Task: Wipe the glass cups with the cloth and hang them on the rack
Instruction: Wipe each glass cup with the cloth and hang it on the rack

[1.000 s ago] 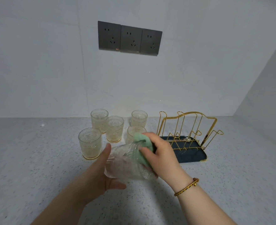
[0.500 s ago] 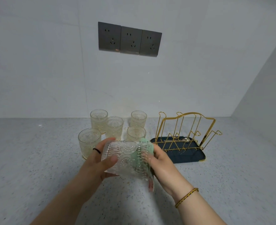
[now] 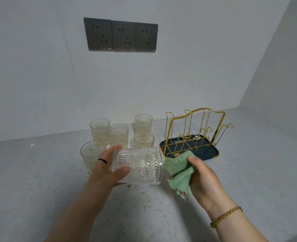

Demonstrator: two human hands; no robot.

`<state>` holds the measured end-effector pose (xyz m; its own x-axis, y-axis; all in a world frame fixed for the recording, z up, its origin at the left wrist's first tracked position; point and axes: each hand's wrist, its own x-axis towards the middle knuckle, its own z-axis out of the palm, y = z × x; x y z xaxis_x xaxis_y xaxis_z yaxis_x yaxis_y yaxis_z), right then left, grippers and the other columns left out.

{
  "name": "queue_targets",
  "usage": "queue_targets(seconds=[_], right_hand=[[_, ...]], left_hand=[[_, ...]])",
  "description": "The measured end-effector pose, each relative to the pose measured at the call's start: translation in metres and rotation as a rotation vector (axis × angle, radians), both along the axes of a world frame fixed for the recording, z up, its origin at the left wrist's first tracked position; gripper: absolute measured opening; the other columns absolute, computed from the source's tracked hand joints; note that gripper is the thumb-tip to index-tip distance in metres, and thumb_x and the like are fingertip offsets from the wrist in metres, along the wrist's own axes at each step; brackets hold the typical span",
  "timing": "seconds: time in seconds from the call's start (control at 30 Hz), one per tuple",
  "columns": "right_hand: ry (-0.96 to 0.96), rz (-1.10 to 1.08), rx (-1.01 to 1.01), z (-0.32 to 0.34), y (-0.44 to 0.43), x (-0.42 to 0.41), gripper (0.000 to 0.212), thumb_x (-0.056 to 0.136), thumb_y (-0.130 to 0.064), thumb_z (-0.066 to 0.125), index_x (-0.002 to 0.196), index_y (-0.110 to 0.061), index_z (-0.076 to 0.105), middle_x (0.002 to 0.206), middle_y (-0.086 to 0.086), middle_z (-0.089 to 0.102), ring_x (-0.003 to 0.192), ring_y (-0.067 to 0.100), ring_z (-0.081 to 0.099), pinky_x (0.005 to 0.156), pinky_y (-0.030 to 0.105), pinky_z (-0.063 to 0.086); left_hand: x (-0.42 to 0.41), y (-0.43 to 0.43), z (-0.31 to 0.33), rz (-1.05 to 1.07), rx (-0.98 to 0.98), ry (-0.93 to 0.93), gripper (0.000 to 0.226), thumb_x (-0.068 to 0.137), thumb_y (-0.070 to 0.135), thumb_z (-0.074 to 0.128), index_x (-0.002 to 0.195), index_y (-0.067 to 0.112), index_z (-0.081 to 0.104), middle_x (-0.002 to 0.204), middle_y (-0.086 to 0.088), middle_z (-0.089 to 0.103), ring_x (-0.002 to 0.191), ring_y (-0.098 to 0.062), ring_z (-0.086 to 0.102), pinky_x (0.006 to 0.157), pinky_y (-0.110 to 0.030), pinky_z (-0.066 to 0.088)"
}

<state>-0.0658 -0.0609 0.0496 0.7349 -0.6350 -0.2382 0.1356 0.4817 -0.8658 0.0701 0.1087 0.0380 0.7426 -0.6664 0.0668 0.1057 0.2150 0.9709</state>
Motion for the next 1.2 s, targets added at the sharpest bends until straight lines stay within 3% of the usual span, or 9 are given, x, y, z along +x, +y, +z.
queue_targets(seconds=[0.1,0.23,0.3,0.43,0.53,0.6,0.7,0.9,1.2], right_hand=[[0.014,-0.042,0.026,-0.004,-0.009,-0.011,0.021,0.091,-0.021,0.044,0.095,-0.009,0.061,0.099,0.013,0.063,0.089,0.026,0.058,0.072,0.035,0.047],[0.016,-0.103,0.052,-0.004,-0.03,-0.026,0.024,0.094,-0.025,0.041,0.088,-0.011,0.06,0.073,0.01,0.071,0.07,0.029,0.064,0.054,0.036,0.054],[0.042,-0.135,-0.016,-0.003,-0.047,-0.032,0.027,0.095,-0.024,0.04,0.084,-0.011,0.06,0.07,0.009,0.069,0.071,0.028,0.063,0.064,0.04,0.052],[0.064,-0.135,-0.1,0.006,-0.089,-0.044,0.024,0.095,-0.021,0.042,0.083,-0.011,0.061,0.076,0.009,0.068,0.074,0.025,0.063,0.076,0.041,0.05],[0.059,-0.1,-0.133,0.009,-0.121,-0.055,0.024,0.095,-0.02,0.041,0.084,-0.01,0.059,0.063,0.005,0.07,0.057,0.018,0.066,0.057,0.032,0.051],[0.053,-0.074,-0.147,0.011,-0.14,-0.062,0.024,0.095,-0.019,0.04,0.083,-0.01,0.059,0.054,0.001,0.069,0.049,0.013,0.065,0.048,0.027,0.051],[0.055,-0.024,-0.171,0.012,-0.169,-0.068,0.024,0.094,-0.021,0.04,0.086,-0.009,0.06,0.069,0.012,0.07,0.06,0.025,0.066,0.057,0.034,0.053],[0.155,0.033,-0.182,0.0,-0.205,-0.07,0.019,0.092,-0.023,0.046,0.093,-0.015,0.063,0.104,0.025,0.062,0.097,0.046,0.058,0.061,0.039,0.05],[0.207,0.05,-0.176,-0.006,-0.23,-0.069,0.021,0.094,-0.019,0.042,0.09,-0.015,0.062,0.109,0.024,0.057,0.098,0.048,0.056,0.06,0.044,0.054]], left_hand=[[-0.001,-0.008,-0.002,0.003,0.009,-0.047,0.06,0.048,0.026,0.08,0.099,0.042,0.054,0.114,0.008,0.057,0.084,-0.005,0.068,0.059,-0.02,0.055],[-0.007,-0.029,0.007,0.087,0.072,-0.154,0.049,0.073,0.005,0.068,0.098,0.042,0.05,0.107,0.023,0.05,0.077,-0.005,0.06,0.053,-0.012,0.051],[-0.009,-0.044,0.015,0.126,0.125,-0.21,0.052,0.075,0.001,0.066,0.099,0.043,0.049,0.11,0.02,0.049,0.077,-0.007,0.057,0.057,-0.015,0.051],[-0.014,-0.083,0.035,0.2,0.166,-0.279,0.056,0.071,0.003,0.076,0.096,0.047,0.051,0.125,0.004,0.049,0.111,-0.015,0.051,0.081,-0.032,0.051],[-0.016,-0.122,0.055,0.212,0.19,-0.329,0.053,0.072,0.003,0.074,0.098,0.043,0.052,0.128,-0.002,0.048,0.1,-0.012,0.056,0.061,-0.016,0.052],[-0.015,-0.149,0.071,0.233,0.225,-0.358,0.052,0.074,0.007,0.072,0.107,0.04,0.05,0.13,-0.001,0.044,0.11,-0.018,0.054,0.065,-0.023,0.054],[-0.014,-0.195,0.095,0.244,0.251,-0.365,0.058,0.076,0.013,0.071,0.124,0.035,0.048,0.141,-0.003,0.041,0.127,-0.016,0.04,0.071,-0.034,0.057],[-0.015,-0.28,0.139,0.209,0.319,-0.457,0.065,0.078,0.014,0.07,0.136,0.023,0.042,0.12,0.002,0.038,0.098,-0.015,0.05,0.065,-0.026,0.052],[-0.004,-0.374,0.142,0.073,0.596,-0.666,0.072,0.075,0.02,0.074,0.138,0.021,0.038,0.139,-0.007,0.042,0.102,-0.02,0.046,0.069,-0.032,0.05]])
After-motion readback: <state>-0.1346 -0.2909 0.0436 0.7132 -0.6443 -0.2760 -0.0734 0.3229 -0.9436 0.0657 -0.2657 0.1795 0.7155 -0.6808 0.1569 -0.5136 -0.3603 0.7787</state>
